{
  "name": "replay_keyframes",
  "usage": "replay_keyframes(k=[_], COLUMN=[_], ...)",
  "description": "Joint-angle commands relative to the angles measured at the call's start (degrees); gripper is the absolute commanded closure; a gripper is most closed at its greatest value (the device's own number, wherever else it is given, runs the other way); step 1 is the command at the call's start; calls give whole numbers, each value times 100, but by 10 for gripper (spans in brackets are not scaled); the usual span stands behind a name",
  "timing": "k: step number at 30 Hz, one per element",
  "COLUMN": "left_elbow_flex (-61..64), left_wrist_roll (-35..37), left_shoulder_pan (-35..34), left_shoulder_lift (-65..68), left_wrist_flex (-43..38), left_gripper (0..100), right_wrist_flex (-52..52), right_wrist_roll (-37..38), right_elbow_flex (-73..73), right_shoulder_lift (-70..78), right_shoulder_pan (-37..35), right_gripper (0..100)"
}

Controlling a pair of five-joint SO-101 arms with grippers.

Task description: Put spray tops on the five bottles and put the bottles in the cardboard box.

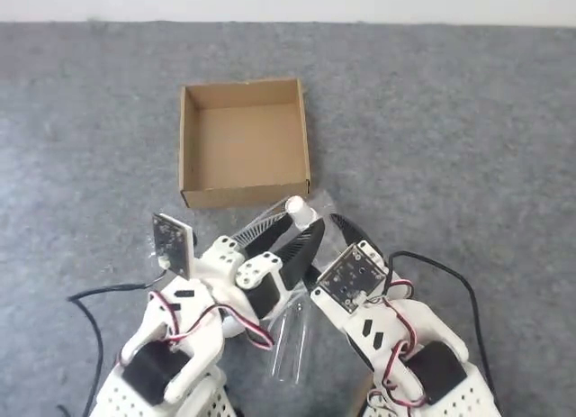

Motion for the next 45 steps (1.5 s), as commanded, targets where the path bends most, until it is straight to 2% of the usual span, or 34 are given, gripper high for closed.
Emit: replay_keyframes(k=[1,12,16,21,30,35,37,42,45], left_elbow_flex=[-593,-725,-725,-646,-382,-330,-330,-136,303], left_wrist_roll=[281,396,396,404,378,378,396,404,404], left_shoulder_pan=[18,-35,-598,-1248,-1371,-1380,-1618,-2523,-2637], left_shoulder_lift=[-97,-105,-105,-105,-105,-105,-105,-105,-105], left_wrist_flex=[193,149,141,-79,-97,-167,-176,-782,-1451], left_gripper=[842,844,844,844,845,845,845,845,845], right_wrist_flex=[-171,-171,-171,-215,-233,-277,-295,-303,-303], right_wrist_roll=[35,35,35,-9,-26,-668,-897,-1152,-1196], right_elbow_flex=[-44,-35,-35,-44,-79,-141,-229,-387,-440], right_shoulder_lift=[-101,-101,-101,-101,-110,-110,-110,-110,-110], right_shoulder_pan=[75,84,92,488,637,629,629,602,585], right_gripper=[866,866,866,866,866,866,866,866,866])
